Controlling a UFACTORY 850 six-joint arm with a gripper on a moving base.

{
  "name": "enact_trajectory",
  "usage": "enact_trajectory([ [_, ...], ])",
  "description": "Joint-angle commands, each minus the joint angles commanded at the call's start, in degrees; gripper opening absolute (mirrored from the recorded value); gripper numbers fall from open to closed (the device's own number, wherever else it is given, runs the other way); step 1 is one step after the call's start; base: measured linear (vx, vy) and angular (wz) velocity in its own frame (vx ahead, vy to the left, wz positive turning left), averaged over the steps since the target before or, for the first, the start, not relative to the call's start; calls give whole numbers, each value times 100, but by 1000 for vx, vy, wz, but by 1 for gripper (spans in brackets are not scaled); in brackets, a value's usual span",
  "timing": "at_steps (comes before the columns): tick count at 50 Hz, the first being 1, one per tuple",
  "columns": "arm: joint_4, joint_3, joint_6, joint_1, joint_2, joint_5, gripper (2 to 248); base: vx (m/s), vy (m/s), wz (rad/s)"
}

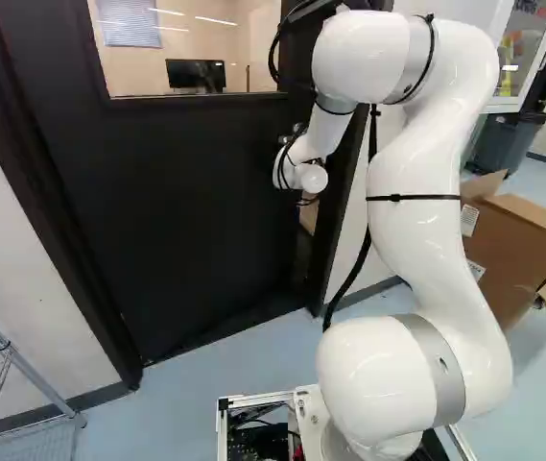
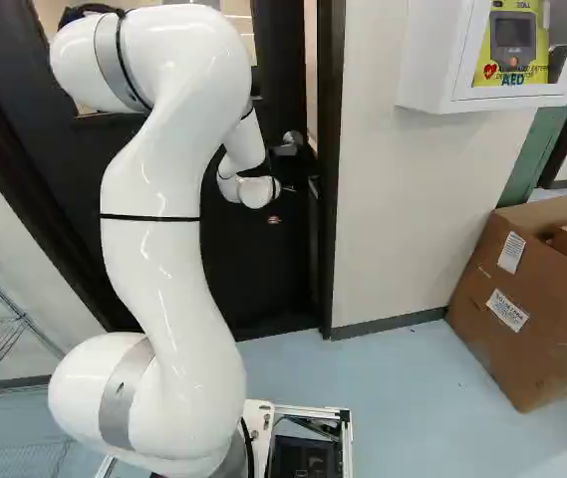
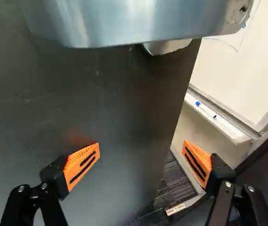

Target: Open the door and move inside

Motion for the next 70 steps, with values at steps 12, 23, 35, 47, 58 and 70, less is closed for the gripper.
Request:
enact_trajectory([
  [12, 177, -353, 0, 121, -264, -8, 247, 0, 0, 0],
  [23, 275, -709, 0, 223, -525, -9, 247, 0, 0, 0],
  [35, 352, -1117, 0, 327, -822, -9, 247, 0, 0, 0],
  [47, 406, -1534, 0, 425, -1120, -9, 247, 0, 0, 0],
  [58, 409, -1902, 0, 524, -1380, -9, 247, 0, 0, 0],
  [70, 409, -2277, 0, 641, -1643, -9, 247, 0, 0, 0],
])
